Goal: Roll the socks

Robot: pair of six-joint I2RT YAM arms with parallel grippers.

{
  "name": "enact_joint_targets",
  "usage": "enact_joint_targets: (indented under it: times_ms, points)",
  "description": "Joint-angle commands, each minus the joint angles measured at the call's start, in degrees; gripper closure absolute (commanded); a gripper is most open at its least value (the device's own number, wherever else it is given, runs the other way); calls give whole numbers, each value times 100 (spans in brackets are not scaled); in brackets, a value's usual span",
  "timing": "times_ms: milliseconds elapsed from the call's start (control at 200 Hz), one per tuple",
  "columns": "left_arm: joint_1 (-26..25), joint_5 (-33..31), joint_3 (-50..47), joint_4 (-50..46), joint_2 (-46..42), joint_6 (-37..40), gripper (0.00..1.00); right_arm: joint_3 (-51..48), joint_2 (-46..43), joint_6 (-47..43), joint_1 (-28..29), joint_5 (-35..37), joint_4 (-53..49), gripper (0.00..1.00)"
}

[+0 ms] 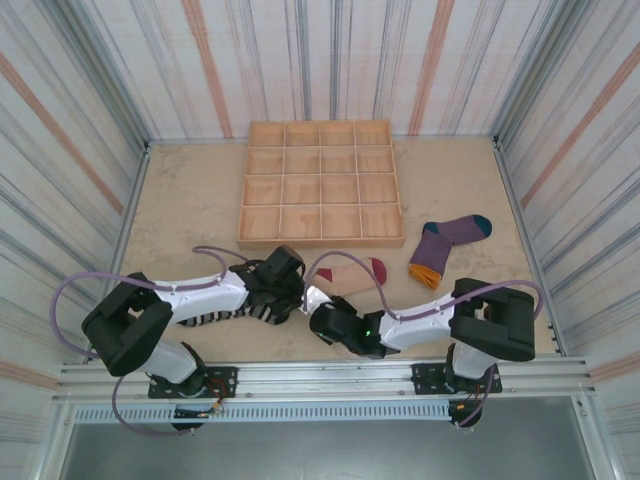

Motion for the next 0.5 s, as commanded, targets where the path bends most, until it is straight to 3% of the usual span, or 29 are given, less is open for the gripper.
enact_joint_targets:
  times_ms: [0,120,185,496]
  points:
    - [-166,-139,-7,-242,-382,213,67,-344,-79,643,-498,-1138,-465,100]
    - [-193,-278,-63,-226,-539,217,43,-472,-129,811,-874,-1694,-451,100]
    - [-197,-295,-87,-215,-604,225,37,-554,-177,912,-1037,-2009,-361,100]
    - [-365,-667,-520,445,-883,189,32,-767,-486,1275,-2074,-3680,-57,100]
